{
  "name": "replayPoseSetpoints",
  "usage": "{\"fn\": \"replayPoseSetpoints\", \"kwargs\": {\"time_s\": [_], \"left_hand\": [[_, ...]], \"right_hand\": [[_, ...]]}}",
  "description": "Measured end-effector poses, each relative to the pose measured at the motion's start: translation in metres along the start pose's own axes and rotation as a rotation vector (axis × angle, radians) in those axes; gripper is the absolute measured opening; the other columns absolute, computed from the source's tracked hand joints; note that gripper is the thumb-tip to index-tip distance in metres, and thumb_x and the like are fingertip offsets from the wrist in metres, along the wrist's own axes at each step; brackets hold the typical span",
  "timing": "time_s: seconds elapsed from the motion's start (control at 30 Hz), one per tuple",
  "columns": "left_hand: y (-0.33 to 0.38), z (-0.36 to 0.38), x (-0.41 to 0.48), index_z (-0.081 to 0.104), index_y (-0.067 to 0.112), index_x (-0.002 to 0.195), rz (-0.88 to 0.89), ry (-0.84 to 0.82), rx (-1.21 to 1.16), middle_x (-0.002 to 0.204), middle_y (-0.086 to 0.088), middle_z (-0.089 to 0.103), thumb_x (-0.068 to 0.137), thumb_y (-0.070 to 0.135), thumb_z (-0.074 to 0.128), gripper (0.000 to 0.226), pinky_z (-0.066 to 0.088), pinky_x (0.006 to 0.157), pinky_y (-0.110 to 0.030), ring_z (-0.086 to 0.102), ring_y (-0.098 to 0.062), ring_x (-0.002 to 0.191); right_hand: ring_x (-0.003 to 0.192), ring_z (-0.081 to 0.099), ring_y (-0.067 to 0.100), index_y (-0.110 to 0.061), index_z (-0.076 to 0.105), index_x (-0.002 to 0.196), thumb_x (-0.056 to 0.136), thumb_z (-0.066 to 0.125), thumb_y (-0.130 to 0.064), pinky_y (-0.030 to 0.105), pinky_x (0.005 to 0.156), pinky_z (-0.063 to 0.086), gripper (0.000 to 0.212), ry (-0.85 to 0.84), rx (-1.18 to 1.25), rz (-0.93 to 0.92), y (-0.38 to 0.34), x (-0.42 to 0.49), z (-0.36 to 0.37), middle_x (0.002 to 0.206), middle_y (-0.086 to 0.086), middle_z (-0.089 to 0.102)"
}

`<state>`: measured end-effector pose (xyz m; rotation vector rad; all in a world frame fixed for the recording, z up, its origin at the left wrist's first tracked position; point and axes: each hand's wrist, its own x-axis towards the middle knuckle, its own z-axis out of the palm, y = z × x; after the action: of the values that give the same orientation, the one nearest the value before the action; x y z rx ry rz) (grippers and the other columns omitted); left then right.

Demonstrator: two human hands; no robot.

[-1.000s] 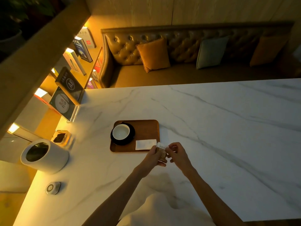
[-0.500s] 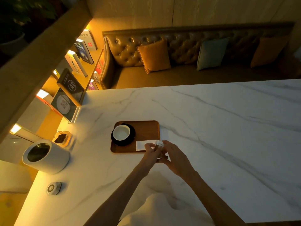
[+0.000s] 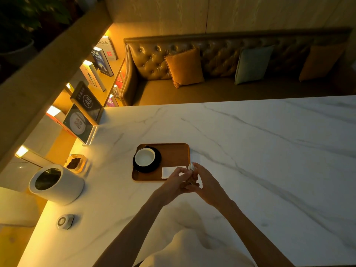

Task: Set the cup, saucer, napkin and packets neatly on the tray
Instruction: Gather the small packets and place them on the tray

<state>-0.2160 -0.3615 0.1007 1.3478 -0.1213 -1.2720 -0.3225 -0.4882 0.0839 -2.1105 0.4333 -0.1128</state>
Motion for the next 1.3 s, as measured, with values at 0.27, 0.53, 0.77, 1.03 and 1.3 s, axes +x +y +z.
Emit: {"fn": "replayPoseSetpoints", "kwargs": {"time_s": [0.27, 0.53, 0.77, 1.03, 1.3], "left_hand": [[0.002, 0.001, -0.003, 0.051, 0.015, 0.108, 0.01, -0.046, -0.057, 0.106, -0.015, 0.067, 0.092, 0.032, 0.065, 0.027, 0.053, 0.098, -0.05, 0.07, -0.037, 0.097], [0.007, 0.0, -0.002, 0.056, 0.002, 0.115, 0.059, 0.09, 0.24, 0.101, -0.012, 0.067, 0.096, 0.029, 0.058, 0.034, 0.054, 0.086, -0.033, 0.066, -0.026, 0.094], [0.005, -0.004, 0.002, 0.062, 0.001, 0.099, 0.062, 0.299, 0.09, 0.092, -0.014, 0.068, 0.092, 0.011, 0.063, 0.013, 0.055, 0.066, -0.027, 0.065, -0.022, 0.077], [-0.014, -0.003, -0.007, 0.057, -0.005, 0.116, 0.064, 0.287, -0.211, 0.115, -0.022, 0.066, 0.094, 0.008, 0.059, 0.025, 0.058, 0.08, -0.034, 0.067, -0.033, 0.101], [-0.024, -0.015, -0.009, 0.057, 0.009, 0.121, 0.067, 0.269, -0.005, 0.111, -0.018, 0.066, 0.093, 0.02, 0.064, 0.031, 0.06, 0.078, -0.031, 0.069, -0.024, 0.088]], "right_hand": [[0.089, 0.058, -0.004, -0.037, 0.046, 0.112, 0.085, 0.066, -0.033, 0.003, 0.075, 0.046, 0.034, 0.08, -0.051, -0.159, 0.003, 0.005, 0.004, 0.093, -0.027, 0.052], [0.088, 0.052, 0.0, -0.027, 0.045, 0.118, 0.087, 0.056, -0.043, 0.003, 0.079, 0.044, 0.036, 0.053, -0.243, -0.354, 0.019, 0.012, 0.0, 0.096, -0.015, 0.053], [0.12, 0.036, -0.013, -0.033, 0.025, 0.142, 0.08, 0.073, -0.037, 0.002, 0.096, 0.035, 0.078, -0.005, -0.12, -0.208, 0.017, 0.013, 0.003, 0.135, -0.022, 0.036], [0.086, 0.072, 0.02, -0.025, 0.061, 0.101, 0.09, 0.064, -0.019, 0.032, 0.074, 0.061, 0.013, 0.147, 0.628, 0.224, 0.0, 0.006, 0.007, 0.106, 0.009, 0.069], [0.082, 0.069, 0.006, -0.02, 0.067, 0.105, 0.09, 0.064, -0.026, 0.014, 0.068, 0.056, 0.017, 0.058, 0.258, 0.144, 0.01, 0.01, 0.005, 0.093, -0.01, 0.07]]}}
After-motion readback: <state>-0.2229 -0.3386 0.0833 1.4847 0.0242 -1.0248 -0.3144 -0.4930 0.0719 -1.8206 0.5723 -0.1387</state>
